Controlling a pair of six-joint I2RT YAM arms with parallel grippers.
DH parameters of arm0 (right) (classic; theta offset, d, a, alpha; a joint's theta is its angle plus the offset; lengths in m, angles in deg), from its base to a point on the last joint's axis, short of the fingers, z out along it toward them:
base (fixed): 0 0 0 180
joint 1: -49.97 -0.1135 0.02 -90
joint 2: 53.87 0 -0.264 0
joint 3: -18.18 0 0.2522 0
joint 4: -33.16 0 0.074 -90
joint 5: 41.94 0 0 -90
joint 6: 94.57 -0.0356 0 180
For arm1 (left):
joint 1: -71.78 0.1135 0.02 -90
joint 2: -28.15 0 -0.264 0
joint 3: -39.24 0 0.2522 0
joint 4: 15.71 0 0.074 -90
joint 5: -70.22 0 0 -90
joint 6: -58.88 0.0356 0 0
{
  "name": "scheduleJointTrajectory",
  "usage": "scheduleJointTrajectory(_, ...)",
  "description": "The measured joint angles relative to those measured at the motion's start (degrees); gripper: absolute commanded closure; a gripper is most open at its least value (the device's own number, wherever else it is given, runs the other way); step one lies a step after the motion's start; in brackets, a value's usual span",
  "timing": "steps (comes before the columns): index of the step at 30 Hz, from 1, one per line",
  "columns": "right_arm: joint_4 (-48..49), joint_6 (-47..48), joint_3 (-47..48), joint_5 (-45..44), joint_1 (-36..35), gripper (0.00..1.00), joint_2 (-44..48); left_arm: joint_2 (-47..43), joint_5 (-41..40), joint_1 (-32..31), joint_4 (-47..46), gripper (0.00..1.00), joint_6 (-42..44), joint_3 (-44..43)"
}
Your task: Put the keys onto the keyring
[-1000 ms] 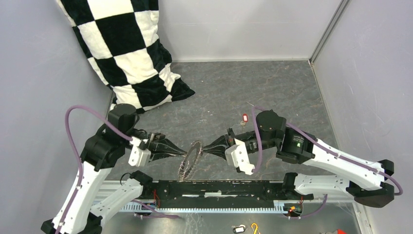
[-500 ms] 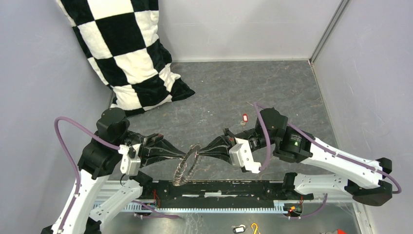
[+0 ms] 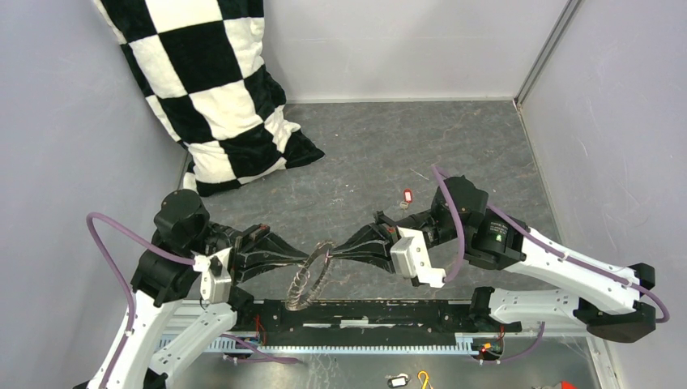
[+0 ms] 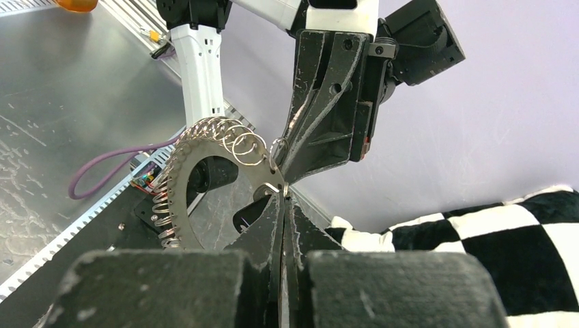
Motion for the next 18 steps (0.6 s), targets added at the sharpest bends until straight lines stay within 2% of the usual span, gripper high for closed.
scheduleJointTrajectory(18,1.0,-1.3,-1.4,-4.5,0.0,1.00,3.5,-1.9,-2.7,0.0,-12.7,0.98,1.8,1.9)
